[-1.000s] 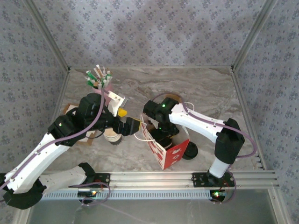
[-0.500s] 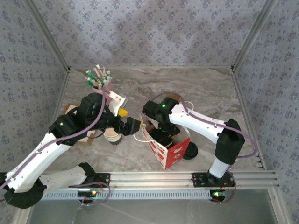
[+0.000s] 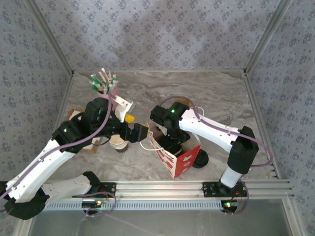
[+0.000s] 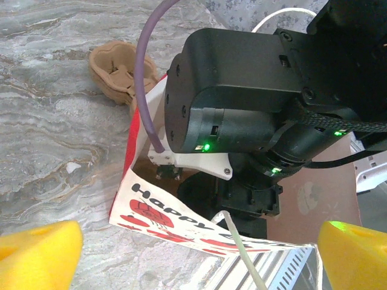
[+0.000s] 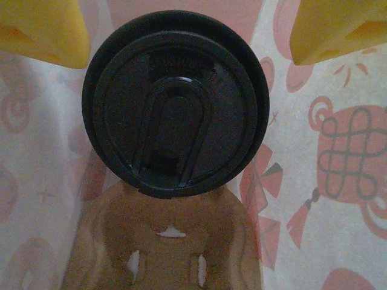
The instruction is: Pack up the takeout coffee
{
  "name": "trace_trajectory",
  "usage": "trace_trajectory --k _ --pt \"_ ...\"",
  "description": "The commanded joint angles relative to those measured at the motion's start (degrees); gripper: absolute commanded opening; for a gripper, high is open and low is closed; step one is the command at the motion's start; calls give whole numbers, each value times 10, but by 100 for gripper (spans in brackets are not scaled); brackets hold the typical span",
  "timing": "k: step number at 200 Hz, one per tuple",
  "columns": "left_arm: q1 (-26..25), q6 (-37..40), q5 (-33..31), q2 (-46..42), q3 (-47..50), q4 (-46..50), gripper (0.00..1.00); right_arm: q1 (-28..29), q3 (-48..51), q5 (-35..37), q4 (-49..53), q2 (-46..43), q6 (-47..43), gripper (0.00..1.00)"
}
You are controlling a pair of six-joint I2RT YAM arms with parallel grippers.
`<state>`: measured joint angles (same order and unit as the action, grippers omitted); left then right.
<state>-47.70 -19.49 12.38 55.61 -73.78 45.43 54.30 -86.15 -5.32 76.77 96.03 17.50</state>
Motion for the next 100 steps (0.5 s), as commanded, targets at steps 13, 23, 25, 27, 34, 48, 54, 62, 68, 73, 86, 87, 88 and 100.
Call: trace_trajectory --k 13,23,25,27,34,48,54,62,68,73,86,87,88,100 --pt "-3 10 -3 -2 -20 1 99 5 -17 9 22 -17 8 89" --pt "-3 10 -3 -2 -18 0 100 6 -18 9 23 -17 8 89" --pt "-4 10 -3 -2 -18 0 99 6 -18 10 23 -17 9 89" --pt "-3 10 -3 -2 -18 0 99 6 -18 10 23 -17 9 89" --pt "-4 10 -3 -3 -17 -1 99 6 -18 10 23 -18 10 89" --pt "-4 10 -4 -3 -17 0 100 6 -19 10 23 -18 9 89" --pt "-3 10 -4 -3 -17 -1 99 7 -18 10 23 -18 9 89" --pt "-4 9 -4 -3 -17 0 99 6 -18 10 23 -18 10 89" --pt "-4 9 -4 -3 -16 0 100 7 -18 10 23 -18 9 89" --pt "-4 10 -4 -3 -17 0 99 7 -18 10 23 -18 9 89" --pt "-3 10 -4 -4 -17 -1 99 8 -18 9 22 -19 9 89" --pt "-3 9 -4 -4 -17 -1 99 7 -18 9 22 -18 9 89" --pt "-3 9 -3 -4 -17 -1 99 7 -18 10 22 -18 9 89" --pt "-3 9 -5 -4 -17 0 100 8 -18 10 22 -17 9 89"
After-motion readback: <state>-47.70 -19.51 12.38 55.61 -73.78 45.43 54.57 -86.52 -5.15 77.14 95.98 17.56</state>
